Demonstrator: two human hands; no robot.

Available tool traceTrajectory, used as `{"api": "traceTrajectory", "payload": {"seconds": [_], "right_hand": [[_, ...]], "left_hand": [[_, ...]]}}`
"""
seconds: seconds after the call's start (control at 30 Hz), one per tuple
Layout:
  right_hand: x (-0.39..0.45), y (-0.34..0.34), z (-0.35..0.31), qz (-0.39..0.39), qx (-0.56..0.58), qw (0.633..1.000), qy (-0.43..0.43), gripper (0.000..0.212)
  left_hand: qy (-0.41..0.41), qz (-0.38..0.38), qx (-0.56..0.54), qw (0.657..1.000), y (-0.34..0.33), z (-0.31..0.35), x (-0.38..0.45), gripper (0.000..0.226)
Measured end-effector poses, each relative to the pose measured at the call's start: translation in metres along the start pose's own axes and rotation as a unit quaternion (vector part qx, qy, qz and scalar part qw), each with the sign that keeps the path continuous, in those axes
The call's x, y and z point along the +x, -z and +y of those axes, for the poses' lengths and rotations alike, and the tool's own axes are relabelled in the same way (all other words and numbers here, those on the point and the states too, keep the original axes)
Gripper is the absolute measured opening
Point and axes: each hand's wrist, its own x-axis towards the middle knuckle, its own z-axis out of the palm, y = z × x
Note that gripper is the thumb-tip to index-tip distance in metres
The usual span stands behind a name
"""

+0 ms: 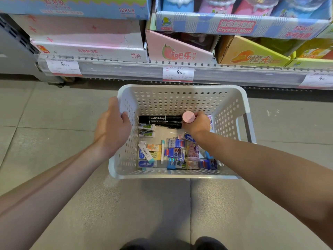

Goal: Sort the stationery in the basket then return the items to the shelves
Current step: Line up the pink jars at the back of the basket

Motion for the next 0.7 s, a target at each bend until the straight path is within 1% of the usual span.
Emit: {"api": "traceTrajectory", "payload": {"seconds": [0.17,0.23,0.33,0.47,0.53,0.63,0.7], "right_hand": [[-0.009,0.014,0.004,-0.042,0.011,0.999,0.004,0.045],[-0.011,0.019,0.007,-0.033,0.010,0.999,0.000,0.047],[-0.012,0.026,0.010,0.011,-0.047,0.999,0.006,0.048],[-0.005,0.026,0.012,0.036,-0.131,0.991,0.007,0.042],[-0.003,0.026,0.012,0.033,-0.174,0.984,0.020,0.039],[-0.001,0.028,0.015,0.008,-0.225,0.973,0.044,0.037],[0.000,0.028,0.020,0.007,-0.245,0.968,0.052,0.034]], "left_hand": [[0.007,-0.003,-0.004,1.000,0.001,0.003,-0.001,0.011],[0.013,-0.004,0.002,1.000,0.001,0.004,-0.001,0.013],[0.012,-0.004,0.004,1.000,0.001,0.004,-0.002,0.011],[0.012,0.001,0.018,1.000,0.000,0.003,-0.001,0.009],[0.009,0.003,0.022,1.000,0.000,0.004,-0.001,0.008],[0.008,0.003,0.018,1.000,0.001,0.004,-0.002,0.008],[0.010,0.001,0.018,1.000,0.001,0.004,-0.002,0.009]]}}
